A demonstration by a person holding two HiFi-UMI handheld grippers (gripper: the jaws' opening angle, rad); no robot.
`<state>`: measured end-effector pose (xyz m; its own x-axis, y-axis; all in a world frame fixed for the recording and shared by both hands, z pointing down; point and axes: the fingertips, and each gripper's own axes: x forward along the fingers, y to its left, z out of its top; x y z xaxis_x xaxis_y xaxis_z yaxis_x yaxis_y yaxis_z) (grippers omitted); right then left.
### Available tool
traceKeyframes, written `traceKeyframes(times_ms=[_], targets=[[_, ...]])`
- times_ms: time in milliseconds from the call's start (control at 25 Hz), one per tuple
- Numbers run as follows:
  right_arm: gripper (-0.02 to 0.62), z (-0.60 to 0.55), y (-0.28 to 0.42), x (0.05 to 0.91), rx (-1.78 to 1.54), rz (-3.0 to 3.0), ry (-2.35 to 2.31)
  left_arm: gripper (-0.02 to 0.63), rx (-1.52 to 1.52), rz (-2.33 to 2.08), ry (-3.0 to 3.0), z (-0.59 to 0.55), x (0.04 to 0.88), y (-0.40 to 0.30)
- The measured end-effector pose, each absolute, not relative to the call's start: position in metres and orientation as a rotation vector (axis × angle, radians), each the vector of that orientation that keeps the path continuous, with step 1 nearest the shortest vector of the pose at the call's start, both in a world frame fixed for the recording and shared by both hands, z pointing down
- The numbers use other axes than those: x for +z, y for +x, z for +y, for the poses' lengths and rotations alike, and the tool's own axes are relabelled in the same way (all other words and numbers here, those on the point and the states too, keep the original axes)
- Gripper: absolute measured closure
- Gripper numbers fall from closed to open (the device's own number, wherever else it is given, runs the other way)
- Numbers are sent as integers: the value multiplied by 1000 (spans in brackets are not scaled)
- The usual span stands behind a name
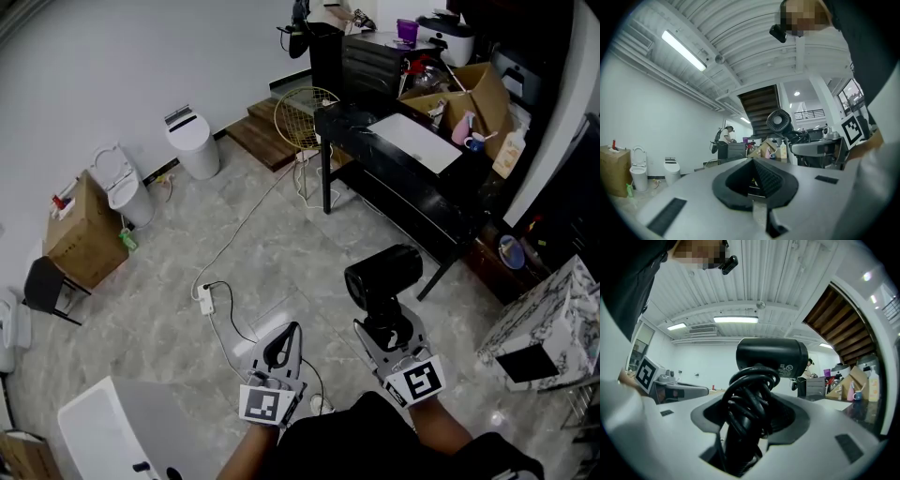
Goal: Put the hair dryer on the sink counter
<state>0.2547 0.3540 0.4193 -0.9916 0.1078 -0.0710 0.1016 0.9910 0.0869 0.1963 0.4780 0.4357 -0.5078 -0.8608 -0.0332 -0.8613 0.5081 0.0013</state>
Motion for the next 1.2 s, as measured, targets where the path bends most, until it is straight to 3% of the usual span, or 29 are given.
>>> traceKeyframes(times_ms=[600, 1200], targets=[[348, 306, 162, 430, 126, 3044, 191, 607, -4, 2713, -1561, 418, 447, 113], [347, 174, 66, 424, 243, 3076, 142, 607, -56, 2737, -1504, 312, 443, -13]])
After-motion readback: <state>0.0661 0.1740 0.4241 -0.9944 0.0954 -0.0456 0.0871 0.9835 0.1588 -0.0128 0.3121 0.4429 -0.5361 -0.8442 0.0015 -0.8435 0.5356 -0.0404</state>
